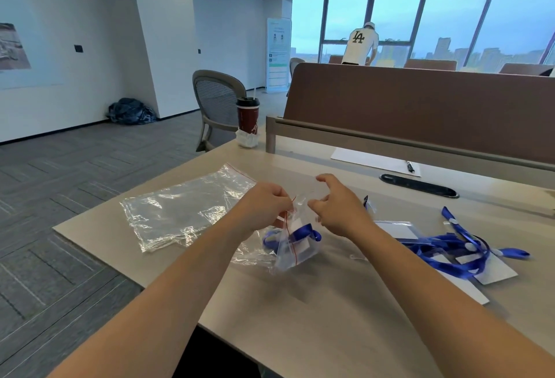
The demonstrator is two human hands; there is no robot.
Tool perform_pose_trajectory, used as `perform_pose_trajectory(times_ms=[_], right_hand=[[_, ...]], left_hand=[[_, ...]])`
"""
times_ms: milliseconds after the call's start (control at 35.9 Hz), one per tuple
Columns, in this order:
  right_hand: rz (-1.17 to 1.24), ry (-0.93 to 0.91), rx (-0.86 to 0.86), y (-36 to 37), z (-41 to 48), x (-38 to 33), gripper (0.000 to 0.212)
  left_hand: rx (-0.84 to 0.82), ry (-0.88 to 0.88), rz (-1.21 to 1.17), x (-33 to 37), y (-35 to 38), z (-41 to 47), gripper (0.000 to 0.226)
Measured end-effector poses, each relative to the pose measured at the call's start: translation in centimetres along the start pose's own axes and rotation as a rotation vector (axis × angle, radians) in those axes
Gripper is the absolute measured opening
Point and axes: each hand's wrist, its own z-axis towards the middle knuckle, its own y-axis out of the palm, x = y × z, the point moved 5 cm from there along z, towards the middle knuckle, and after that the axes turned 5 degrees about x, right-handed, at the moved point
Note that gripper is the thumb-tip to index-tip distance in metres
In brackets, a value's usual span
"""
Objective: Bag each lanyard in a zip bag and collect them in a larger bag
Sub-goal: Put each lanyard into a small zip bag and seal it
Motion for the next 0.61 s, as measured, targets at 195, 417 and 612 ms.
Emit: perform_pose_trajectory(times_ms=[195,417,612], right_hand=[[0.005,-0.060,0.027,-0.5,0.0,-1.3,0.033],[0.161,0.126,0.076,-1.8,-0.2,-0.8,0.013],[0.272,0.213,0.113,-2.8,-1.2,-0.2,0.010]], left_hand=[[0.004,0.048,0.086,0.2,-0.2,-0.6,0.011],[-0.044,0.115,0.341,0.3,0.4,-3.1,0.025],[-0.133,0.117,0.455,-0.7,2.1,-6.6,0.051]])
